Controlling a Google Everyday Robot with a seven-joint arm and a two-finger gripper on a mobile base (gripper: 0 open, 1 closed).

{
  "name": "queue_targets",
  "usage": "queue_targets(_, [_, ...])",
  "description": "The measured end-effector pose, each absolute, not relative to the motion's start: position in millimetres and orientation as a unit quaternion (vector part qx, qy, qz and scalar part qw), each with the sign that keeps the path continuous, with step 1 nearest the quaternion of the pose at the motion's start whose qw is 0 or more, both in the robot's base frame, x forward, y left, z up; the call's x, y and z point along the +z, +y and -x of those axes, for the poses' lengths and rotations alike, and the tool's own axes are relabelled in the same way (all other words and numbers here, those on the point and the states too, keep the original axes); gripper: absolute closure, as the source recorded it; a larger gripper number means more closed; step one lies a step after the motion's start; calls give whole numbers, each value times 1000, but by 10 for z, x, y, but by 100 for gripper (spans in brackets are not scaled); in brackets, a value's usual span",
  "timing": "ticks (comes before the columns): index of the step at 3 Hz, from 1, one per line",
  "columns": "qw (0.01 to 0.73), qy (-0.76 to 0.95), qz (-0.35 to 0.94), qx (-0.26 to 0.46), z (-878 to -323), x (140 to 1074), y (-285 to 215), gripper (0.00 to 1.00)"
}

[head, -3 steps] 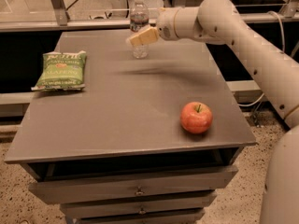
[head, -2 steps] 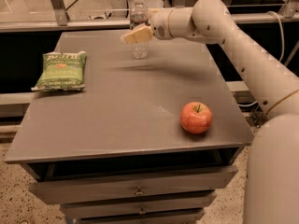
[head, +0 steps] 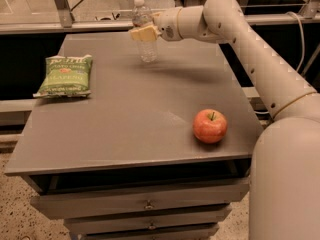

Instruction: Move water bottle near green jalapeno chip bag

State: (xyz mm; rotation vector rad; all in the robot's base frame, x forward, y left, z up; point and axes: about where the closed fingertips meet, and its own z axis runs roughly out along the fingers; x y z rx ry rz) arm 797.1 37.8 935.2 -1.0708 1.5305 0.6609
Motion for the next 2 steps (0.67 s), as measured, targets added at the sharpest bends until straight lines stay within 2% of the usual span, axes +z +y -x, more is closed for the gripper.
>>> queue_targets(1, [554, 636, 454, 287, -7817, 9574, 339, 87])
queue_targets(2, [554, 635, 454, 288, -7808, 9579, 359, 100])
